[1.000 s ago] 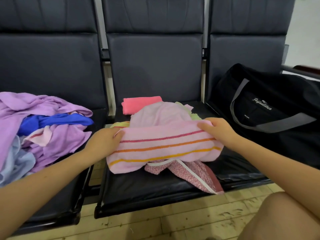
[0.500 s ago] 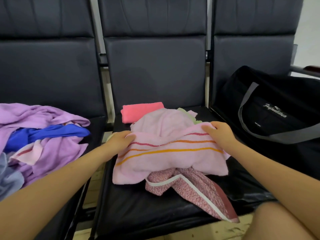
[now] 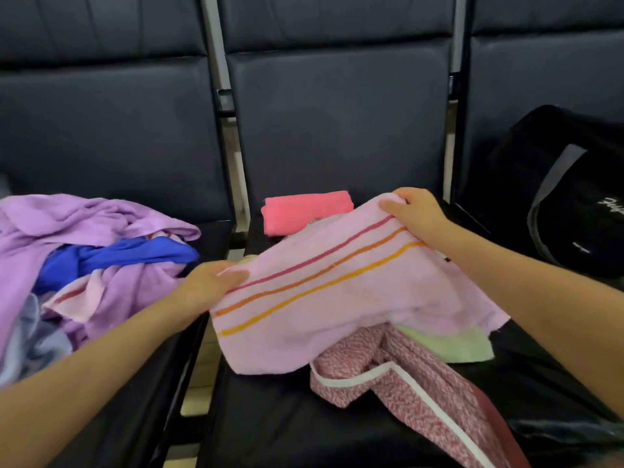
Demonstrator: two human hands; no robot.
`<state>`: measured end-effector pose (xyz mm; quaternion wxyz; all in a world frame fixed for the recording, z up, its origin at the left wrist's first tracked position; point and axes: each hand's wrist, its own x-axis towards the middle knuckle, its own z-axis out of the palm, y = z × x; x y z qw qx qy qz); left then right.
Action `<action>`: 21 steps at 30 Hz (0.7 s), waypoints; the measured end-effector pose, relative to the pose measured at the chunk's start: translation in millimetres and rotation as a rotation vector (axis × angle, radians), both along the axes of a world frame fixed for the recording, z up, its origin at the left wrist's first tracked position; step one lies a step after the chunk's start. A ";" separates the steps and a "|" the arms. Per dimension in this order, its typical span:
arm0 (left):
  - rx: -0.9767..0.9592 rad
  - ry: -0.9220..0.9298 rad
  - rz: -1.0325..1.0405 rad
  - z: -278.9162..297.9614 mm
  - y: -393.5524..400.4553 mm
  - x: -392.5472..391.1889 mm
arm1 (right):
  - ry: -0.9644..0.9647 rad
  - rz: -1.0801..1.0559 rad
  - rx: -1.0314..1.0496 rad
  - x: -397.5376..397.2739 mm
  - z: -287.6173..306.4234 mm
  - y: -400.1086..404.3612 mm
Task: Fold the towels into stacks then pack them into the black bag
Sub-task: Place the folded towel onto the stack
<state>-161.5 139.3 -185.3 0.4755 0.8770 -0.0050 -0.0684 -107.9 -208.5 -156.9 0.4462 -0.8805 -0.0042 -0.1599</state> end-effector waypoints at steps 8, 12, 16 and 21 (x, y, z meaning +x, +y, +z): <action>0.079 0.011 0.009 -16.3 0.8 2.8 | 0.384 0.172 -0.271 63.5 -1.8 22.9; 0.043 0.021 -0.005 -23.1 1.1 7.0 | 0.459 0.317 -0.256 68.0 -5.6 14.6; 0.039 -0.012 -0.032 -25.9 1.7 7.5 | 0.302 0.344 -0.222 68.5 -9.7 7.7; 0.040 -0.011 -0.022 -28.2 0.5 7.3 | 0.147 0.308 -0.149 65.2 -11.4 7.6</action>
